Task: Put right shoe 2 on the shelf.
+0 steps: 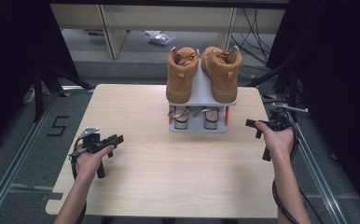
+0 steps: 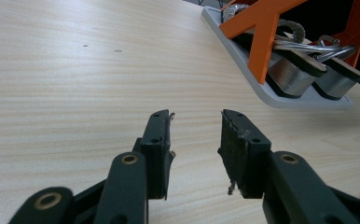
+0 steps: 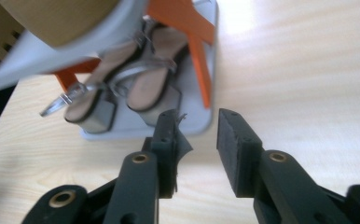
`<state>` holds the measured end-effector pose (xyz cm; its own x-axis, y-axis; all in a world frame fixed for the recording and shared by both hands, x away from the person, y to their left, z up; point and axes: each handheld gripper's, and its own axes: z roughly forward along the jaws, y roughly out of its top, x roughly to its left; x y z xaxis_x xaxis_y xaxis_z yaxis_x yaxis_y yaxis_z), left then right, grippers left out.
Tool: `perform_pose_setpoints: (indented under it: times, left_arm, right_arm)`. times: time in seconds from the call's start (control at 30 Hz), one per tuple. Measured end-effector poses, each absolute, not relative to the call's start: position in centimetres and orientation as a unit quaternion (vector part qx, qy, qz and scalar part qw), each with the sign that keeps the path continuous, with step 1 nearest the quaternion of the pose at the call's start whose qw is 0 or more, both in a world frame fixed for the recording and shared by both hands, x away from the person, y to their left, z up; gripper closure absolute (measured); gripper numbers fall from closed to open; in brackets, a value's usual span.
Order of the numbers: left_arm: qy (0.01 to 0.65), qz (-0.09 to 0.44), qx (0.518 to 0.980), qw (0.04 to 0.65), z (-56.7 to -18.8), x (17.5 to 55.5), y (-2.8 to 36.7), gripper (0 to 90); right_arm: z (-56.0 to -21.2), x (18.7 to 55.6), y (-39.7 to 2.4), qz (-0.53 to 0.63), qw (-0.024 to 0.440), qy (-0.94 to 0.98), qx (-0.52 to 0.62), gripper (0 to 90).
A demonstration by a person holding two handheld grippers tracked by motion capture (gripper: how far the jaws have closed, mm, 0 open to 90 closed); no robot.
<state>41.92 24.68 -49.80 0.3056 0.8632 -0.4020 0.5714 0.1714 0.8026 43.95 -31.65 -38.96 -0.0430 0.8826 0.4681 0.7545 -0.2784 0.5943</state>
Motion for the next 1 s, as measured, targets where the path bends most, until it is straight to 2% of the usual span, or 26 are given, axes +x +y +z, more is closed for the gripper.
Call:
perform_pose_setpoints:
  times: [0.2,0.27,0.3,0.5,0.53,0.7,0.83,0.87,1.0]
  left_arm:
    - [0.574,0.147,0.628,0.504,-50.1,41.9,24.6,60.0]
    - [0.574,0.149,0.629,0.503,-50.1,41.9,24.5,59.2]
    - [0.574,0.151,0.630,0.501,-50.2,41.9,24.6,58.5]
    - [0.576,0.160,0.626,0.501,-50.3,42.0,24.6,54.3]
    - [0.575,0.162,0.626,0.501,-50.3,42.0,24.6,53.9]
    - [0.575,0.163,0.626,0.500,-50.3,42.0,24.6,52.3]
    - [0.575,0.163,0.626,0.500,-50.1,41.9,24.6,50.9]
    - [0.574,0.163,0.627,0.500,-50.0,41.9,24.6,50.6]
    - [0.575,0.164,0.623,0.504,-49.8,42.0,24.7,49.2]
  right_arm:
    - [-42.1,41.9,-33.0,0.408,0.071,0.594,0.690,65.4]
    - [-43.0,41.2,-32.9,0.411,0.048,0.571,0.709,64.7]
    - [-43.9,41.1,-33.5,0.414,0.077,0.595,0.684,64.4]
    - [-45.7,39.7,-33.4,0.413,0.058,0.570,0.708,62.7]
    - [-46.2,39.7,-33.8,0.411,0.077,0.587,0.693,62.6]
    - [-46.7,39.0,-33.5,0.416,0.063,0.569,0.707,61.2]
    - [-47.0,38.9,-33.9,0.419,0.083,0.583,0.691,60.1]
    - [-46.8,38.6,-33.5,0.424,0.059,0.563,0.707,59.6]
    - [-46.9,38.3,-33.7,0.422,0.065,0.561,0.709,55.4]
